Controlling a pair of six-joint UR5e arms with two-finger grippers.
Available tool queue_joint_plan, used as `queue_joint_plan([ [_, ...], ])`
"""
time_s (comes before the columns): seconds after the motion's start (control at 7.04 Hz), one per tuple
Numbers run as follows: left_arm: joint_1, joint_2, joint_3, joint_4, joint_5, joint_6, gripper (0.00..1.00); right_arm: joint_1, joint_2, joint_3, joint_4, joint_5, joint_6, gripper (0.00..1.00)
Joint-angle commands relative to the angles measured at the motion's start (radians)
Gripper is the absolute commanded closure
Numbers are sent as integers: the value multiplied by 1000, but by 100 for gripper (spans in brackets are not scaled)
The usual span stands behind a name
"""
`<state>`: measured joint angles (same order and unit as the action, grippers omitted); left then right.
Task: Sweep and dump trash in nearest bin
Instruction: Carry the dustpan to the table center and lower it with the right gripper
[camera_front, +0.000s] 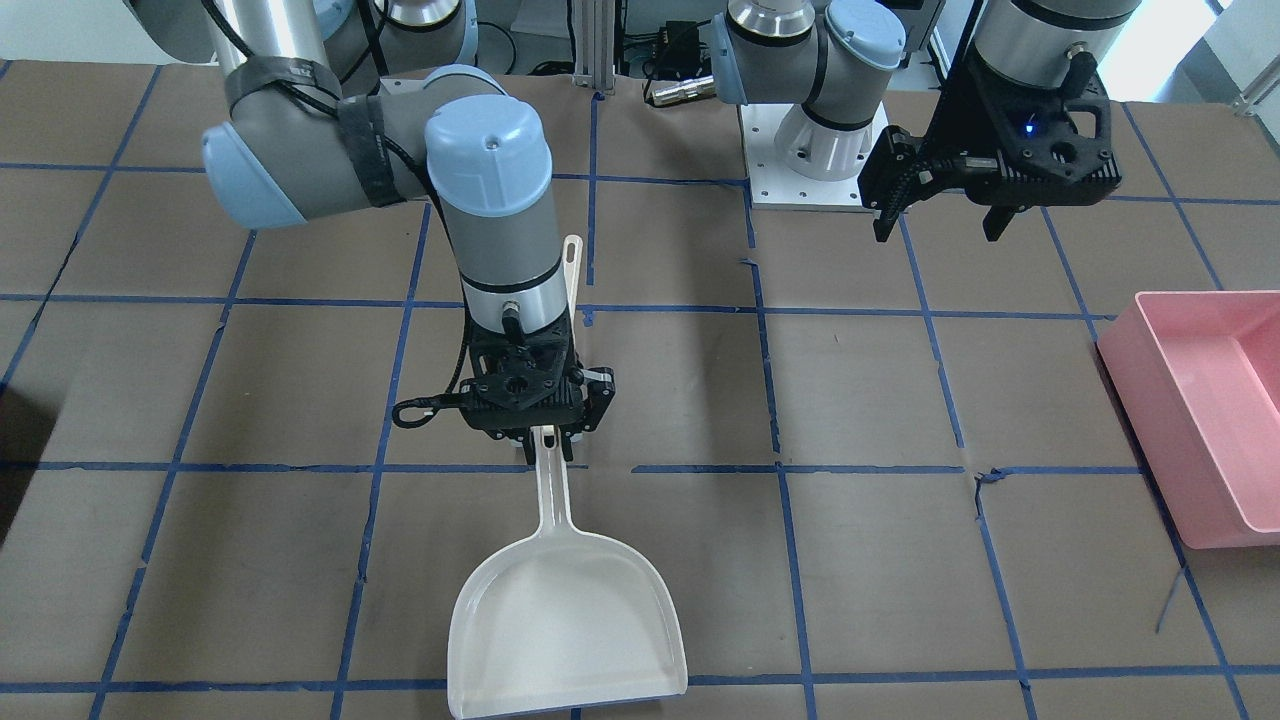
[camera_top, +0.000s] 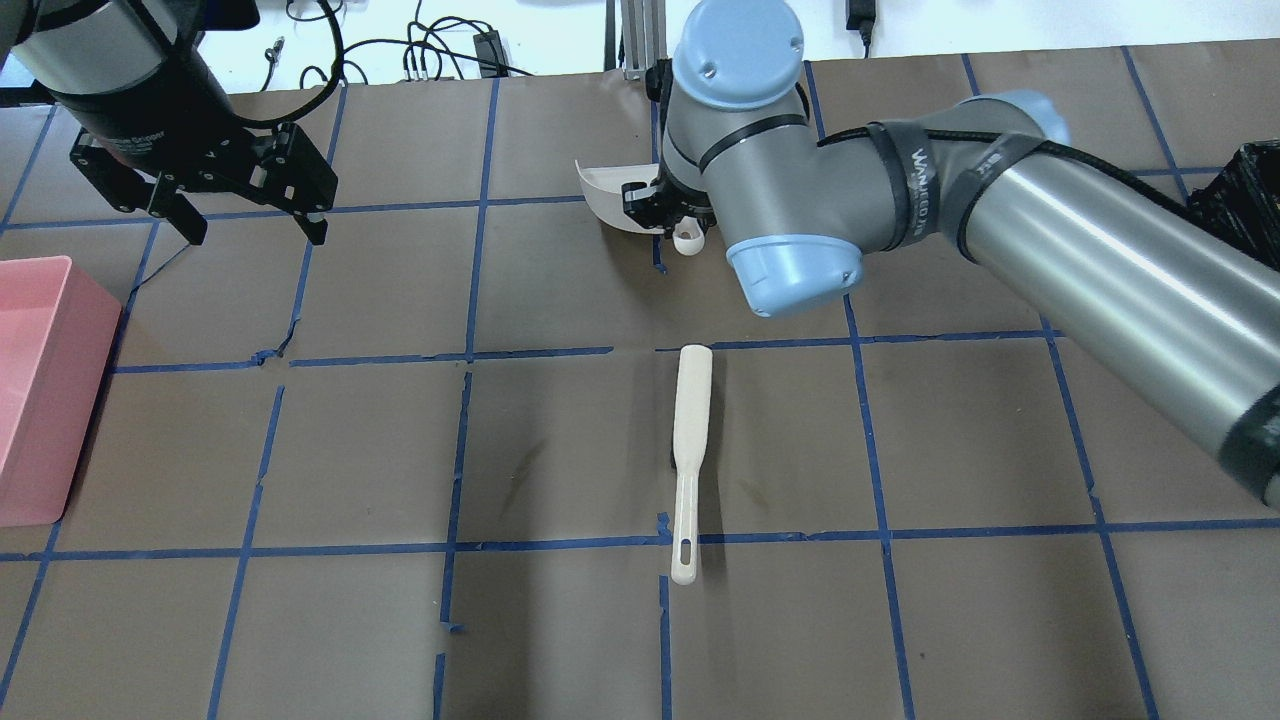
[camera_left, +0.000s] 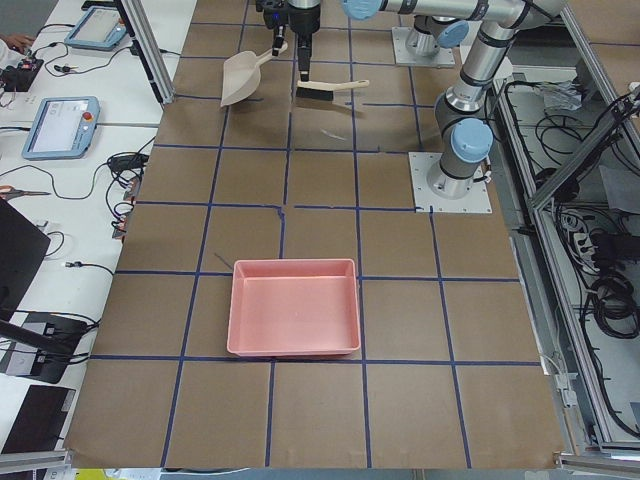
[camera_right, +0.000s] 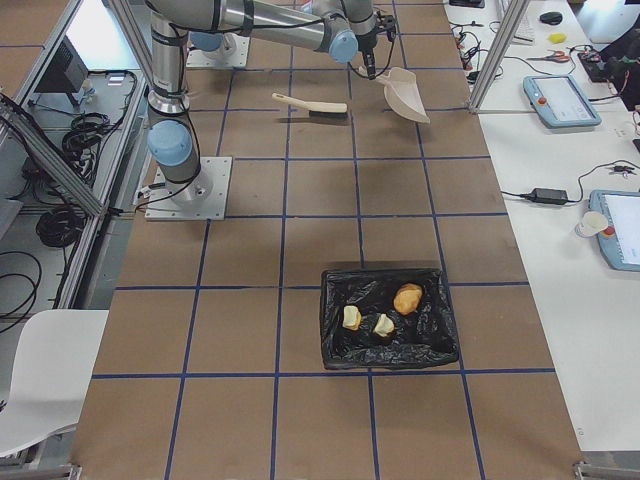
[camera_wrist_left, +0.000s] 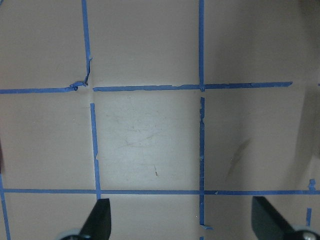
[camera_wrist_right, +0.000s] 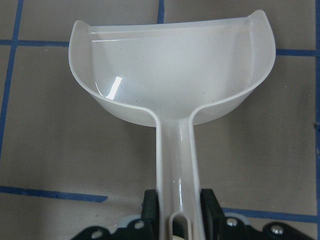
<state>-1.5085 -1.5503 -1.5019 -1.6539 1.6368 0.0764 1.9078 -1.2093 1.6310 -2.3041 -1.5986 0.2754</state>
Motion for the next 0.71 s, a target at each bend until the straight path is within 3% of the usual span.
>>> queue_joint_plan([
  [0.0,-2,-4,-3,45,-74,-4,1,59,75,0,-88,-101,18,100],
  [0.57,-56,-2,-14,34,-48,-9,1,76,100,12,-94,-106,59,95],
])
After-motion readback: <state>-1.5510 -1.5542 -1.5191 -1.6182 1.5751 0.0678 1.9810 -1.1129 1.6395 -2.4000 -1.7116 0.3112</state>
